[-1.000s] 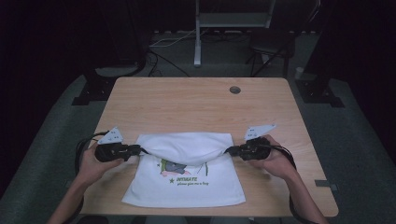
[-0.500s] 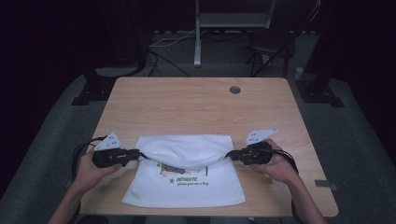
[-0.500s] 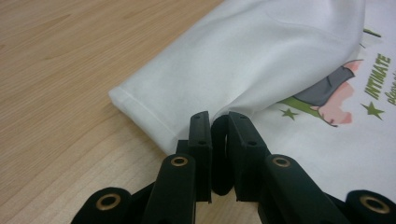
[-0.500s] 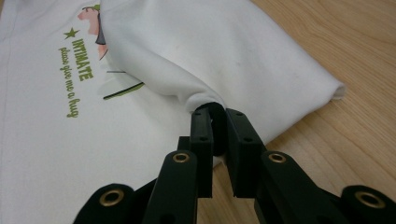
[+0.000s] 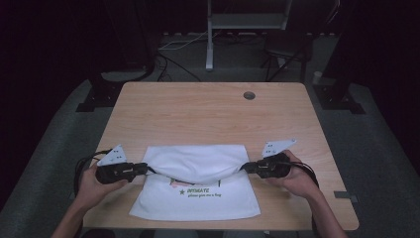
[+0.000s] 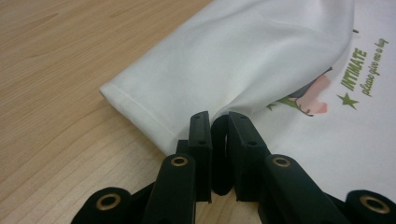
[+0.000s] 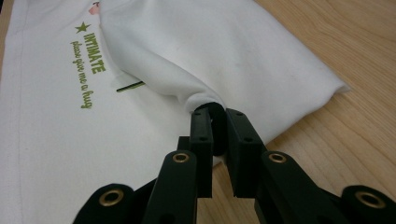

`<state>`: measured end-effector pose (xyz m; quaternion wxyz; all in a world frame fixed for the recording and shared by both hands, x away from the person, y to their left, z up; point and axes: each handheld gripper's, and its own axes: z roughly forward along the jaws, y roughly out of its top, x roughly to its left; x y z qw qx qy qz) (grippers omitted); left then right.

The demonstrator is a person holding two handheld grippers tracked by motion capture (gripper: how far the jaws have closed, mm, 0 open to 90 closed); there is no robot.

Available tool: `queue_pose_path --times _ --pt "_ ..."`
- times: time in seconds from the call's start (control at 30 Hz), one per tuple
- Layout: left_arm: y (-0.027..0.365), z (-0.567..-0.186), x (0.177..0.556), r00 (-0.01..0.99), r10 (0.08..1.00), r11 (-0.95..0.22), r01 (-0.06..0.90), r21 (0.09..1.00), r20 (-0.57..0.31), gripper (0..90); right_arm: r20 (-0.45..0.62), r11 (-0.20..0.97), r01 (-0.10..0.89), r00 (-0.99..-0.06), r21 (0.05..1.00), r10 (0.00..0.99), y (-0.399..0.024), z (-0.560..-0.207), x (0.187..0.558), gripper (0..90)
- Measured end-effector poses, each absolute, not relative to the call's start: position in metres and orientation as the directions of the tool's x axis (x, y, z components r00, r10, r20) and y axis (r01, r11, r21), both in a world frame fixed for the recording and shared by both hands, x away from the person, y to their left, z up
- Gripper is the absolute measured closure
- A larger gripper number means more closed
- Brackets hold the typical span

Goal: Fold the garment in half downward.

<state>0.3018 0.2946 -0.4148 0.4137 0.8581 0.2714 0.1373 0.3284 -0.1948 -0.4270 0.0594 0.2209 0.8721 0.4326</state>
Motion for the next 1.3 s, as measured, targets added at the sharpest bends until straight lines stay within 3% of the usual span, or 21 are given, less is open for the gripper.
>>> queue_pose_path --times 1.3 --pt "0.296 -0.414 0.271 0.837 0.548 -0.502 0.326 0.801 0.003 80.7 0.066 0.540 0.302 -0.909 0.785 0.412 -0.198 -0.425 0.306 81.8"
